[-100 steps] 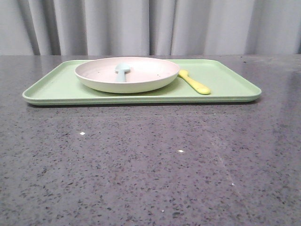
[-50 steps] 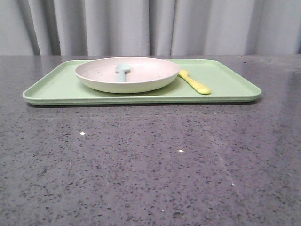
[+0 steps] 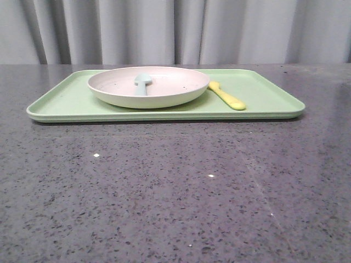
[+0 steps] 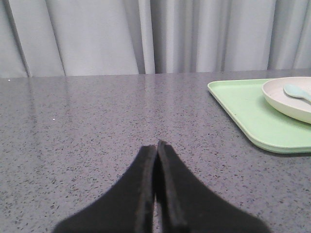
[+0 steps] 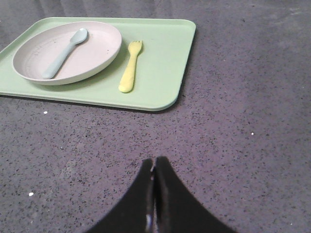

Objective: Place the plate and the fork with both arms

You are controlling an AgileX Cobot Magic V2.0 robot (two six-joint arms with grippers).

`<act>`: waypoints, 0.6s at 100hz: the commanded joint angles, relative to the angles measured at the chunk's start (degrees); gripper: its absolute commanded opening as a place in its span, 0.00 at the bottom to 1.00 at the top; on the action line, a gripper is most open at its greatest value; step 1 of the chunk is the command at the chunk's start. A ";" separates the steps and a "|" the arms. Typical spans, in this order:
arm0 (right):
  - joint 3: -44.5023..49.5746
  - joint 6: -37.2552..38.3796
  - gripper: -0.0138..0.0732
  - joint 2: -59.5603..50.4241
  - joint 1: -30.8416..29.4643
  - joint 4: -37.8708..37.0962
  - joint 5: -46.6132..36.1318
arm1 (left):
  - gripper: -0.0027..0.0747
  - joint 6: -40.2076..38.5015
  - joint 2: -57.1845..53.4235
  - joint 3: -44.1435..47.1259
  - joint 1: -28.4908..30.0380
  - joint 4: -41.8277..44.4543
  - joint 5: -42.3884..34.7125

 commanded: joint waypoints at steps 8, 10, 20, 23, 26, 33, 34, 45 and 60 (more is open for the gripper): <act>-1.38 -0.14 0.08 0.45 -0.34 -0.77 -4.49 | 0.01 -0.03 -1.79 0.78 -0.37 -0.63 -4.37; -1.38 -0.14 0.08 0.45 -0.34 -0.77 -4.49 | 0.01 -0.03 -1.79 0.78 -0.37 -0.63 -4.37; -1.38 -0.14 0.08 0.45 -0.34 -0.77 -4.49 | 0.01 -0.03 -1.79 0.78 -0.37 -0.63 -4.37; -1.38 -0.14 0.08 0.45 -0.34 -0.77 -4.49 | 0.01 -0.03 -1.79 0.78 -0.31 -0.63 -4.37; -1.38 -0.14 0.08 0.45 -0.34 -0.77 -4.49 | 0.01 -0.03 -1.79 0.78 -0.37 -0.63 -4.37; -1.38 -0.14 0.08 0.45 -0.34 -0.77 -4.49 | 0.01 -0.03 -1.79 0.78 -0.37 -0.63 -4.37; -1.38 -0.14 0.08 0.45 -0.34 -0.77 -4.49 | 0.01 -0.03 -1.79 0.78 -0.37 -0.63 -4.37; -1.38 -0.14 0.08 0.45 -0.34 -0.77 -4.49 | 0.01 -0.03 -1.79 0.78 -0.37 -0.63 -4.37; -1.31 -0.14 0.08 0.45 -0.34 -1.17 -6.01 | 0.01 -0.03 -1.79 0.78 -0.37 -0.63 -4.37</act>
